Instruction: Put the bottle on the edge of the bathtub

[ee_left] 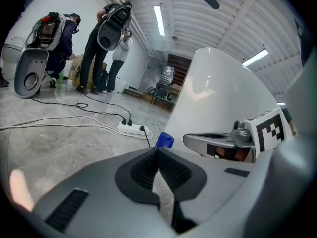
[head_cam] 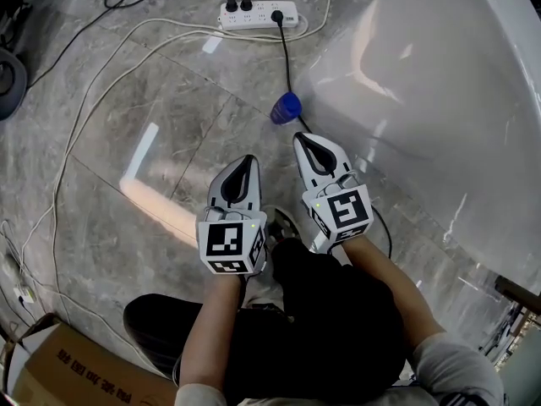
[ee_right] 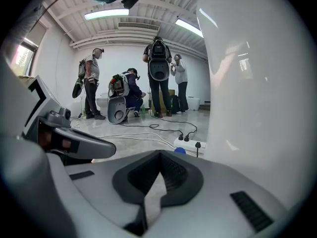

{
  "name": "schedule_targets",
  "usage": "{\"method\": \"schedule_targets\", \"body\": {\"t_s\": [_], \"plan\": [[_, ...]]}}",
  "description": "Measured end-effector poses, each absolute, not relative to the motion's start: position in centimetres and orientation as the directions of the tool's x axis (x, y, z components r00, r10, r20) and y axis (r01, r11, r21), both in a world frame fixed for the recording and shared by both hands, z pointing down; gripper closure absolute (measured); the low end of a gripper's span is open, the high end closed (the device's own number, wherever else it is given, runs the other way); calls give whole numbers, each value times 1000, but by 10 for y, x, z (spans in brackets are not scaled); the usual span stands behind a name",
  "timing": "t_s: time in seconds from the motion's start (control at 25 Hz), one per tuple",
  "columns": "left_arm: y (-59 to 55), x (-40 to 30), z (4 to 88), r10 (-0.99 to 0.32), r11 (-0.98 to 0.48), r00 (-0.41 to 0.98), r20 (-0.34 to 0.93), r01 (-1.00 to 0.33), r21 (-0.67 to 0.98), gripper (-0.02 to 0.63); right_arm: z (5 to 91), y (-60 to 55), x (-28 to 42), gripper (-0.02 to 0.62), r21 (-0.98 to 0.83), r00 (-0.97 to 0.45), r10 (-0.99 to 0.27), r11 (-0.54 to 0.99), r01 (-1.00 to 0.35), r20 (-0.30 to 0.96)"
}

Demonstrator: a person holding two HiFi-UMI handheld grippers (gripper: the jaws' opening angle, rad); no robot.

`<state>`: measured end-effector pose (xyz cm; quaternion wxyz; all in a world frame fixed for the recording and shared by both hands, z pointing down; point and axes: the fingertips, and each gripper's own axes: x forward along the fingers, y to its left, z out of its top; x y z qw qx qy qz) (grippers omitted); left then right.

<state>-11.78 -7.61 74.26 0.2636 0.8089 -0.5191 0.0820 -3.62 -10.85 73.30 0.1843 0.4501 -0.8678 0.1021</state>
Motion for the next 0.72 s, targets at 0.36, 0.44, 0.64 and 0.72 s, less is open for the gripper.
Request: {"method": "schedule_targets", "body": {"t_s": [0.36,0.44,0.64,0.72], "plan": [[-100,-134,713,-785,-315,448,428,-883,347,595,702,-123,-46,589,77,-558,-681,663,-744,475],[-103,-137,708,-754,-349,457,473,-888,300,595,700,-119,-48,589,34,-544,-646,661,-750,535],[-103,-135,689,-688,-363,499,527,-866,345,595,681,-113,-45,589,-7,-526,-590,661,-750,613],[-105,-134,674,-672,-357,506,541,-861,362,595,668,-114,-44,589,-15,-512,-578,654,-757,635]]}}
